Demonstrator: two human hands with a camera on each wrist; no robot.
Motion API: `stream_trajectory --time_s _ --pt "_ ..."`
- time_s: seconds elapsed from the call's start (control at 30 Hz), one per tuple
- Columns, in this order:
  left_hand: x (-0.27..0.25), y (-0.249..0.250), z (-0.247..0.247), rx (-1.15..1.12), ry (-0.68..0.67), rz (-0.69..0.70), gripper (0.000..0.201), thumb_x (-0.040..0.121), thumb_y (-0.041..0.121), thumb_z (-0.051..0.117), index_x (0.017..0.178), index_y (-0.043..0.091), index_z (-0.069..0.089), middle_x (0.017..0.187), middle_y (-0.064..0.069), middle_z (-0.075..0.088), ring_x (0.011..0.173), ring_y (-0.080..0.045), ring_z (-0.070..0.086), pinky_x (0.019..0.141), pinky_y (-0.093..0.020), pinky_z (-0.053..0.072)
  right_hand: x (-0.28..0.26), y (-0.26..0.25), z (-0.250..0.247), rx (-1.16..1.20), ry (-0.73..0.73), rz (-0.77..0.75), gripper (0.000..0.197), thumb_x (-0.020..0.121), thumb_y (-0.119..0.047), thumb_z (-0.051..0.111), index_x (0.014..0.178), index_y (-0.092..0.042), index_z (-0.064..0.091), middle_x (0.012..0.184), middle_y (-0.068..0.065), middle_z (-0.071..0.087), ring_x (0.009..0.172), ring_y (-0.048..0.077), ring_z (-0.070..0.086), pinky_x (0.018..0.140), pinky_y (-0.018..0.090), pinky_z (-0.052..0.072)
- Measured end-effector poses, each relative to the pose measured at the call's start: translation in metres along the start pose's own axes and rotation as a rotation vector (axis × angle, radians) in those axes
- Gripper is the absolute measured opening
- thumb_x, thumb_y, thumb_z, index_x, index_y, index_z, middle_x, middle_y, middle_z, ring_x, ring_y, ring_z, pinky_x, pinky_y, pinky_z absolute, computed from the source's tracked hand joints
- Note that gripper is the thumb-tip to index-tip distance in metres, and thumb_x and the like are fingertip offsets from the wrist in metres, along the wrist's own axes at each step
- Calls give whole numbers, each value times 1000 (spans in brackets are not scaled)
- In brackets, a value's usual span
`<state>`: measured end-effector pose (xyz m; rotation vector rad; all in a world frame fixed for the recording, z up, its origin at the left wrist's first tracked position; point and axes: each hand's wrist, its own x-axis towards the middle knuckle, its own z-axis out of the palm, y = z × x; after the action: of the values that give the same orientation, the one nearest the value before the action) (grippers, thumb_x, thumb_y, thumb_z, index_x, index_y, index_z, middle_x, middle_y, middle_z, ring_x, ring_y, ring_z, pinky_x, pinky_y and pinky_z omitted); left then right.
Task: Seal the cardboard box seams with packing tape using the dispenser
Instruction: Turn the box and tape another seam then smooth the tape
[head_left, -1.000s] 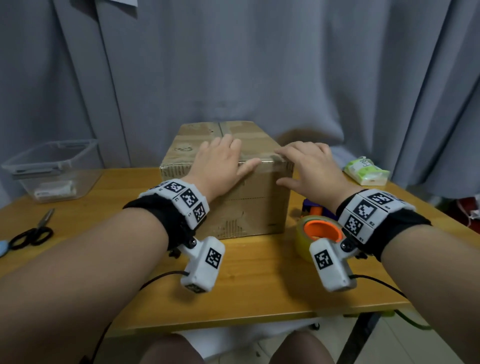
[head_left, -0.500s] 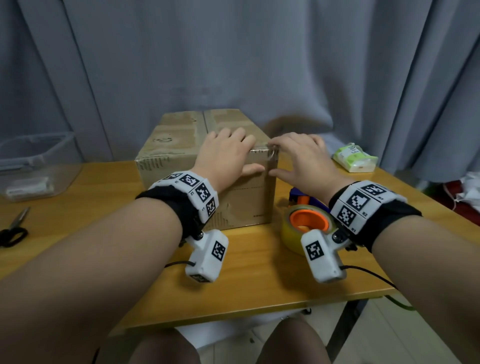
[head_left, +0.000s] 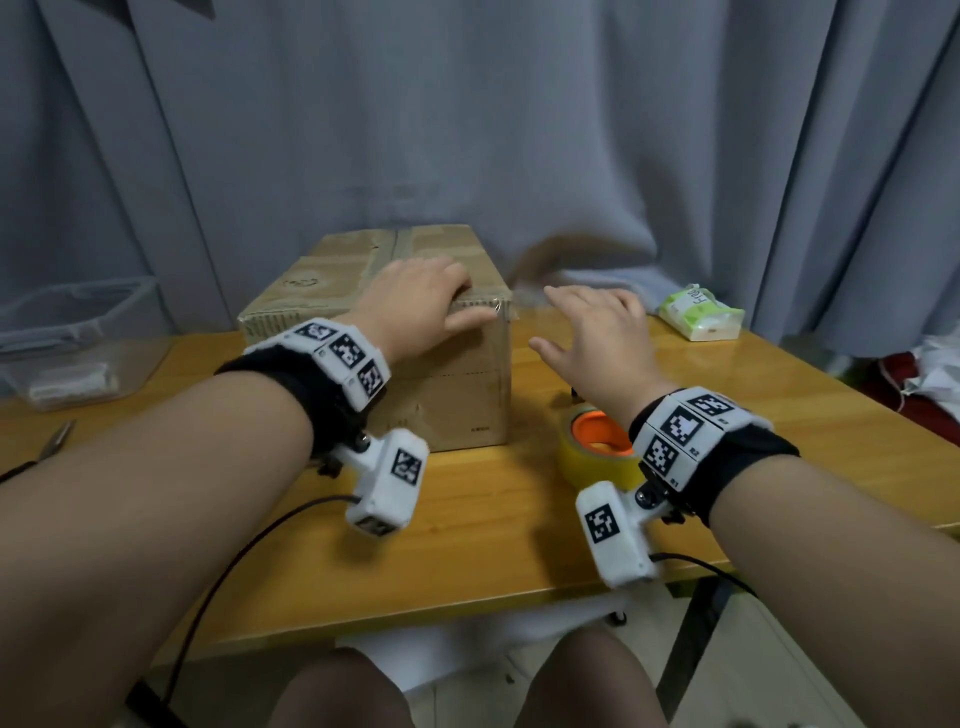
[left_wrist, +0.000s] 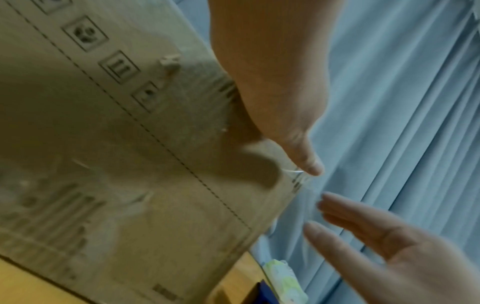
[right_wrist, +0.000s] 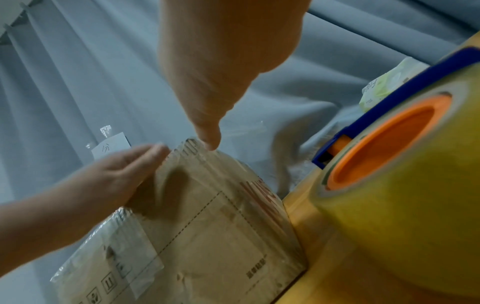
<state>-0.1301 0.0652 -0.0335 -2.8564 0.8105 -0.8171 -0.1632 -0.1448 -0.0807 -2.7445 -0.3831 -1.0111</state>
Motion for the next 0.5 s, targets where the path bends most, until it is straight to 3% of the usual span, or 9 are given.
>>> stream_trajectory --time_s 0.07,0.13,0.2,0.3,0.37,0.5 --pt "10 8 2 -197 -10 25 50 93 54 37 118 16 59 113 -6 64 107 -27 58 88 -37 44 0 -7 1 9 0 7 59 87 -44 59 138 -16 48 138 1 53 130 17 44 110 35 21" --pt "15 10 5 -224 -54 7 54 91 52 32 131 24 54 122 -6 61 117 -27 52 97 -38 40 1 -13 3 34 -28 54 58 87 -43 58 138 -16 48 138 2 53 130 17 44 110 35 21" --pt "17 9 6 -182 -74 -17 56 86 55 30 130 31 55 119 -5 58 117 -27 48 99 -41 37 4 -15 5 41 -63 118 48 90 -38 55 133 -17 53 131 3 59 125 20 49 108 35 25" --pt "16 9 12 -158 -33 -22 45 92 54 40 129 33 56 118 -3 57 116 -26 47 96 -41 36 7 -13 5 -14 -79 149 28 94 -28 46 110 -20 69 109 3 70 105 25 60 94 34 36" --pt "15 10 15 -138 -10 -14 43 93 51 42 130 33 55 119 -1 56 117 -25 47 96 -41 36 4 -6 1 -4 -78 131 27 95 -25 46 102 -19 72 100 4 72 97 28 63 88 34 39" --pt "14 10 15 -123 -6 0 43 94 49 42 132 31 54 122 -1 57 119 -26 47 95 -41 36 0 8 -9 120 -94 112 26 93 -26 50 98 -14 72 96 8 72 95 30 63 86 39 47"
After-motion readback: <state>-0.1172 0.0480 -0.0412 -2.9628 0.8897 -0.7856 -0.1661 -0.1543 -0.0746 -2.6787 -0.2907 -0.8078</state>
